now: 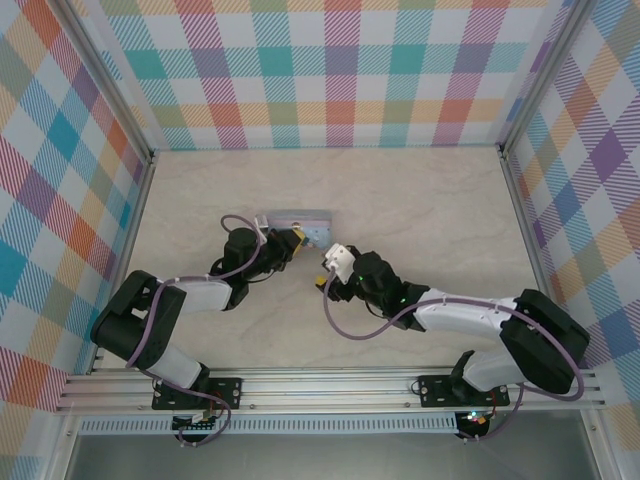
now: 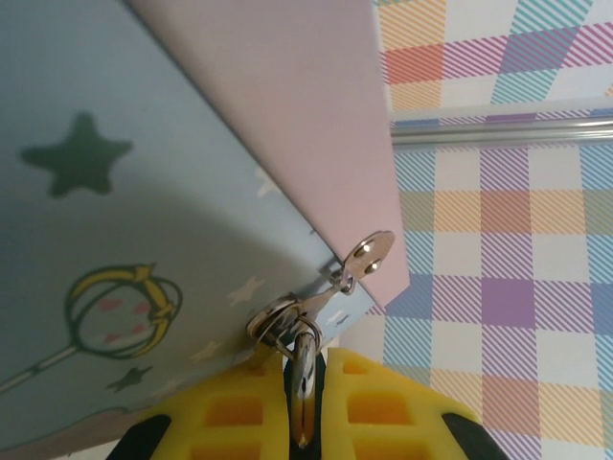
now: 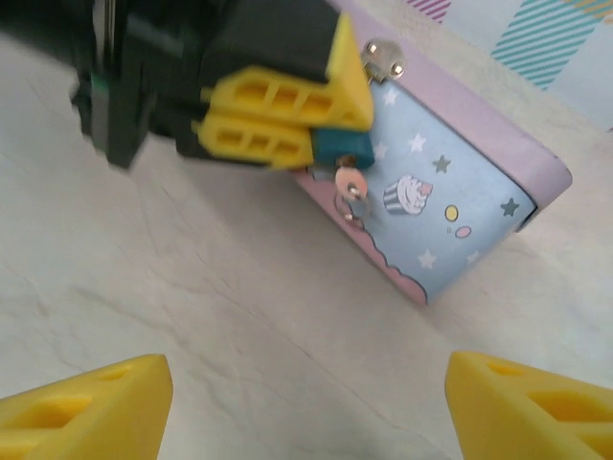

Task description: Unlock the padlock with the key

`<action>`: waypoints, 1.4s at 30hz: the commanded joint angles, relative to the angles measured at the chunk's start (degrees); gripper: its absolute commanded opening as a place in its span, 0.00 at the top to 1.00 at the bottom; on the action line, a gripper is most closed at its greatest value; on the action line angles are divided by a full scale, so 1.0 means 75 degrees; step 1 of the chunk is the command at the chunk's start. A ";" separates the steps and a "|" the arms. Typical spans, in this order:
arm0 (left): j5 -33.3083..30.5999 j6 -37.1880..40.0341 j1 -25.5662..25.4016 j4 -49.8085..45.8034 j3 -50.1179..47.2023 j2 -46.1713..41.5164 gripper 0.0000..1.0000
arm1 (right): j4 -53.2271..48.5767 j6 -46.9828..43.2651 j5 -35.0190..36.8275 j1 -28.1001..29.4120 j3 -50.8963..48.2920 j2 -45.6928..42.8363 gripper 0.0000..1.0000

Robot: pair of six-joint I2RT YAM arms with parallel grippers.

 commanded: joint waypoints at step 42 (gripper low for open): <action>0.0781 -0.0272 0.0218 -0.0112 0.0297 -0.0026 1.00 | 0.1495 -0.2411 0.0479 -0.0216 0.1821 0.2551 0.87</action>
